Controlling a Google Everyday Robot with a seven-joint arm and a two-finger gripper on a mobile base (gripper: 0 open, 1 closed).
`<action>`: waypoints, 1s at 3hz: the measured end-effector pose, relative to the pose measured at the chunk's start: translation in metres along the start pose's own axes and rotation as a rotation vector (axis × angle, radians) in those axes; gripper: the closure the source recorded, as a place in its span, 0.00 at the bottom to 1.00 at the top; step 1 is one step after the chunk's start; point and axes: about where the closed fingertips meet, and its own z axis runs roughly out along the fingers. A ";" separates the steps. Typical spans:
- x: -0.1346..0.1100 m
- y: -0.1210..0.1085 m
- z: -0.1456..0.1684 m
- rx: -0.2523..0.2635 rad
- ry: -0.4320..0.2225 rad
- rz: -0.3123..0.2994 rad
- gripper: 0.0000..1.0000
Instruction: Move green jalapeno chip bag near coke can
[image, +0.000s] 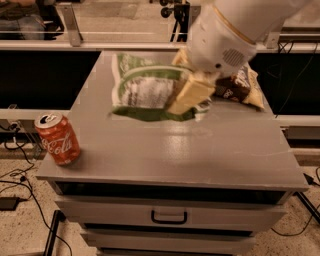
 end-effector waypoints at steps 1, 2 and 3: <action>-0.067 -0.031 0.034 -0.040 -0.057 -0.111 1.00; -0.099 -0.065 0.068 -0.082 -0.065 -0.105 1.00; -0.104 -0.100 0.086 -0.105 -0.072 -0.045 1.00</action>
Offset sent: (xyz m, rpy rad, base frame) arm 0.0723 0.1630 -0.0031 0.0332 0.0540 0.1635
